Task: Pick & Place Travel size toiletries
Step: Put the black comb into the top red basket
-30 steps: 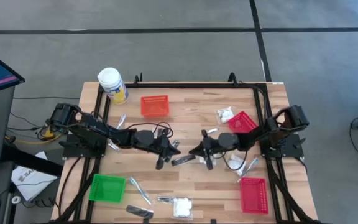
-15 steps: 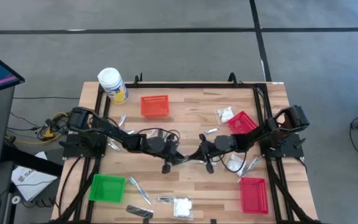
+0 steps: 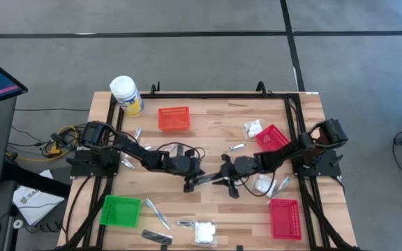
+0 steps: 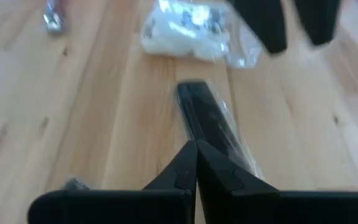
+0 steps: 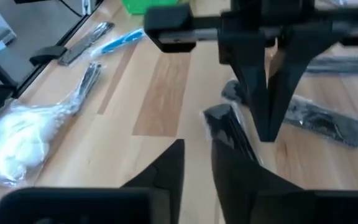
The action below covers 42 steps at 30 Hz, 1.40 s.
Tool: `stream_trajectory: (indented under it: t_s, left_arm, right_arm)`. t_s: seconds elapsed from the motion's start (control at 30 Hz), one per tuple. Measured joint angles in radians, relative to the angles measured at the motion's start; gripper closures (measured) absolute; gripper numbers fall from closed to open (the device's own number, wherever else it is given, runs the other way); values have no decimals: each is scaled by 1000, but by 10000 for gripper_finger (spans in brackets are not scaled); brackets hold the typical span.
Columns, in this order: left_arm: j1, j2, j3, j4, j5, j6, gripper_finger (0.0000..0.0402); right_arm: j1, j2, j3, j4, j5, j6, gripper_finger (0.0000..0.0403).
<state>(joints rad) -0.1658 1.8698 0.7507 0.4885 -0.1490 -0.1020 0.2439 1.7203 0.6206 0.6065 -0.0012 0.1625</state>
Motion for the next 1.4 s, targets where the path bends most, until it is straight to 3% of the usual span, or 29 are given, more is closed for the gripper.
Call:
stream_trajectory:
  t_s: [0.4, 0.77, 1.1, 1.4]
  left_arm:
    - [-6, -3, 0, -48, 27, -8, 399]
    - [-33, -4, 0, -70, -1, -15, 399]
    - [-20, 2, 0, -109, -12, -19, 399]
    - [-9, 2, 0, -115, -12, -12, 399]
  right_arm:
    - [23, 0, 43, -136, 108, -62, 249]
    - [23, 8, 43, -131, 108, -114, 251]
    - [24, 145, 119, -107, 130, -210, 250]
    - [27, 151, 178, -244, 181, -239, 232]
